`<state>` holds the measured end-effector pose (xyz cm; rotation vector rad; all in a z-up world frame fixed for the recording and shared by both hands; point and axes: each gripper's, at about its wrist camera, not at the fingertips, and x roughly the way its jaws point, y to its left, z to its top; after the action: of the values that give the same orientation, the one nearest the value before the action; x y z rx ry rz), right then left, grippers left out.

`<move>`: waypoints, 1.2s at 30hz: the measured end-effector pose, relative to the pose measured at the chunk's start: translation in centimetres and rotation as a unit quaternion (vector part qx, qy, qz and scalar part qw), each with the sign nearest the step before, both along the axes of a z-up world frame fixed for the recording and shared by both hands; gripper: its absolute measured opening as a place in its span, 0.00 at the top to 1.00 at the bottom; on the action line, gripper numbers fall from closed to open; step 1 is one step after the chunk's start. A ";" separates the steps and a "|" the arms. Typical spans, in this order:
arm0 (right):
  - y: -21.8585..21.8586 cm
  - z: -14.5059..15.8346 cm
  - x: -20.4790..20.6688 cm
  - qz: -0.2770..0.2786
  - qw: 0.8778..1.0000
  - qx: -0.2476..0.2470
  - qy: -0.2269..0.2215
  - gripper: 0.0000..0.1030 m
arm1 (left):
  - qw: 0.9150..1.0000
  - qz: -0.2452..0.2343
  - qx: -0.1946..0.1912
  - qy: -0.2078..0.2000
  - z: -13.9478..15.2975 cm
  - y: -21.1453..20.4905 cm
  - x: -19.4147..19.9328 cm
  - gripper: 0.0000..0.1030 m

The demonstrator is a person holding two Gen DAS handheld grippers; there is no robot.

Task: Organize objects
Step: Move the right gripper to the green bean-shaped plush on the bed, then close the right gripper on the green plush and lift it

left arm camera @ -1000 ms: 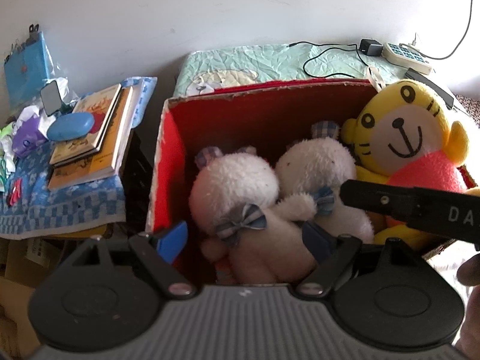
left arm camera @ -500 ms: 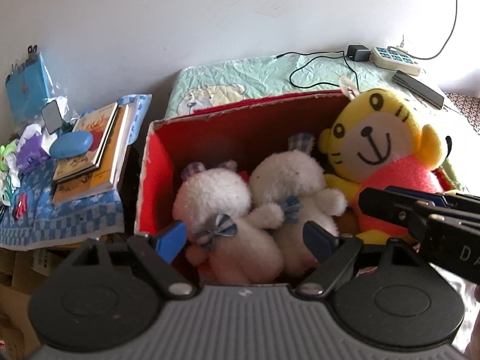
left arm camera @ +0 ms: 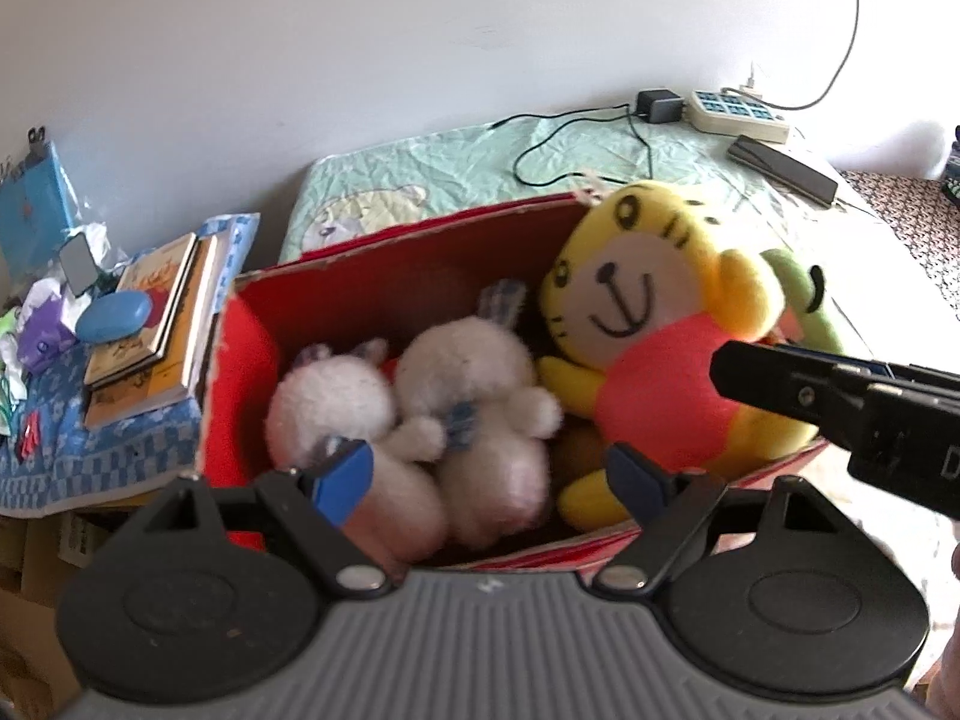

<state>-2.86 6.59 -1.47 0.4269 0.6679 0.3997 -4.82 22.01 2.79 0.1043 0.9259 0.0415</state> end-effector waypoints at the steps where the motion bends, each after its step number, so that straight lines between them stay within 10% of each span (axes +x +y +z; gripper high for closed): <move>1: -0.4 0.1 0.0 0.001 1.000 0.002 -0.001 0.66 | 1.000 -0.001 0.000 -0.001 0.1 -0.4 0.0 0.16; 36: -16.1 -2.2 0.7 -0.023 0.999 0.014 0.039 0.66 | 0.999 -0.050 -0.016 -0.007 0.6 -16.2 1.0 0.17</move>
<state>-2.12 -9.53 -3.63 0.4861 0.7275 0.3515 -3.85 5.79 3.44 0.1206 0.9053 -0.0641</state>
